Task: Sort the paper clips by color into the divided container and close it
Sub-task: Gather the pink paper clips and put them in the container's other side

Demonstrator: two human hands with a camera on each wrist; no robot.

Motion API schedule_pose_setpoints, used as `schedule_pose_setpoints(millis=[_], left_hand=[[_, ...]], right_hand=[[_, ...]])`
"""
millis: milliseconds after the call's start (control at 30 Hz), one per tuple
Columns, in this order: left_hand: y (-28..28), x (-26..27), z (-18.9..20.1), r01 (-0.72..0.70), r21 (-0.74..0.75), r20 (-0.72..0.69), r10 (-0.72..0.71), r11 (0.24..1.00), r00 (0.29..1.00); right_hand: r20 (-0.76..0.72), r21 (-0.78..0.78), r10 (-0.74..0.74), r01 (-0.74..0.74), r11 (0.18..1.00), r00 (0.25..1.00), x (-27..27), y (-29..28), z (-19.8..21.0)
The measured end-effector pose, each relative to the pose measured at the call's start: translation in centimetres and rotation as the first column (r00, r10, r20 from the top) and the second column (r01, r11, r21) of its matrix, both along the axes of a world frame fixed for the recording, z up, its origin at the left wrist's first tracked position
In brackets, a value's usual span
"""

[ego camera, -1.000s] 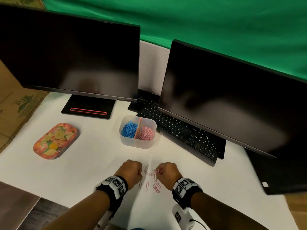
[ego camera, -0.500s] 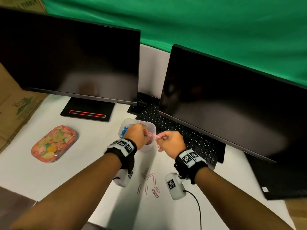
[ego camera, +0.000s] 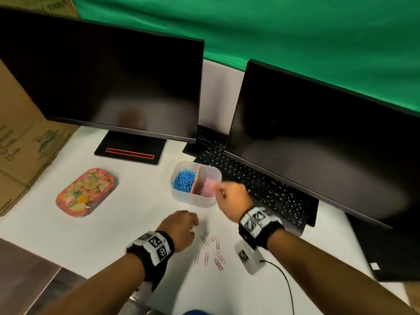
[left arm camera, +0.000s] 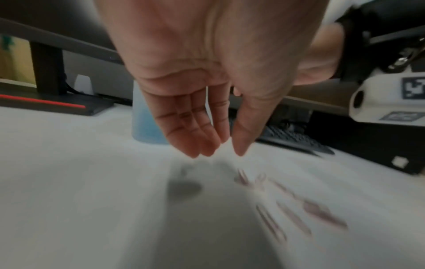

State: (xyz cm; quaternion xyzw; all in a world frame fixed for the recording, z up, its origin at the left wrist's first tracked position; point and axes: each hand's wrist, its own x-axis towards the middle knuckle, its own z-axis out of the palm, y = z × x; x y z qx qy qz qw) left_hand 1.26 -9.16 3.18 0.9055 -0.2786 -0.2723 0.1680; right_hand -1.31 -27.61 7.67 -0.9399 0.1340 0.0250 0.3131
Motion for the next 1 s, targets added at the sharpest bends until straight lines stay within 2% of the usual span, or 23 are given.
schedule_pose_setpoints(millis=[67, 133, 200, 300, 400, 500, 600, 700, 767, 900, 1000], left_hand=[[0.5, -1.3, -1.3, 0.069, 0.067, -0.031, -0.067, 0.995, 0.997], [0.6, -2.5, -2.2, 0.117, 0.117, -0.035, -0.114, 0.986, 0.993], [0.6, -3.2, -2.7, 0.131, 0.144, -0.039, -0.127, 0.981, 0.991], [0.7, -3.8, -3.0, 0.135, 0.19, -0.032, -0.131, 0.973, 0.991], [0.1, -4.6, -2.9, 0.138, 0.224, -0.013, -0.139, 0.965, 0.99], [-0.8, -5.5, -3.1, 0.131, 0.254, -0.005, -0.134, 0.958, 0.991], [-1.4, -5.7, -3.5, 0.117, 0.239, 0.021, -0.126, 0.964, 0.992], [-1.5, -5.4, -3.7, 0.161, 0.265, 0.068, -0.185, 0.951, 0.98], [-1.5, -5.1, -3.7, 0.194, 0.294, 0.086, -0.228, 0.936, 0.97], [-1.4, -4.8, -3.6, 0.22, 0.308, 0.084, -0.257, 0.926, 0.963], [-1.5, -4.9, -3.6, 0.219, 0.297, 0.071, -0.25, 0.929, 0.966]], right_hand=[[-0.182, -0.11, 0.202, -0.224, 0.968, 0.962, -3.1, 0.4, -2.1], [-0.335, -0.101, 0.356, -0.409, 0.907, 0.872, -5.7, 0.9, -4.5], [-0.363, -0.064, 0.49, -0.545, 0.836, 0.793, -7.0, 1.3, -6.2], [-0.385, -0.137, 0.587, -0.674, 0.726, 0.712, -7.7, 1.7, -7.3], [-0.364, -0.139, 0.61, -0.688, 0.712, 0.704, -8.7, 1.3, -7.6], [-0.254, -0.116, 0.658, -0.697, 0.707, 0.709, -10.7, 0.3, -8.8], [-0.186, -0.065, 0.626, -0.646, 0.761, 0.757, -12.5, 0.0, -9.3], [-0.246, -0.003, 0.404, -0.417, 0.909, 0.881, -12.6, -0.7, -8.1], [-0.261, -0.077, 0.312, -0.342, 0.937, 0.914, -12.5, -1.3, -7.5], [-0.379, -0.13, 0.292, -0.363, 0.923, 0.878, -12.7, 0.2, -7.4], [-0.391, -0.162, 0.316, -0.402, 0.901, 0.865, -12.6, 1.7, -8.1]])
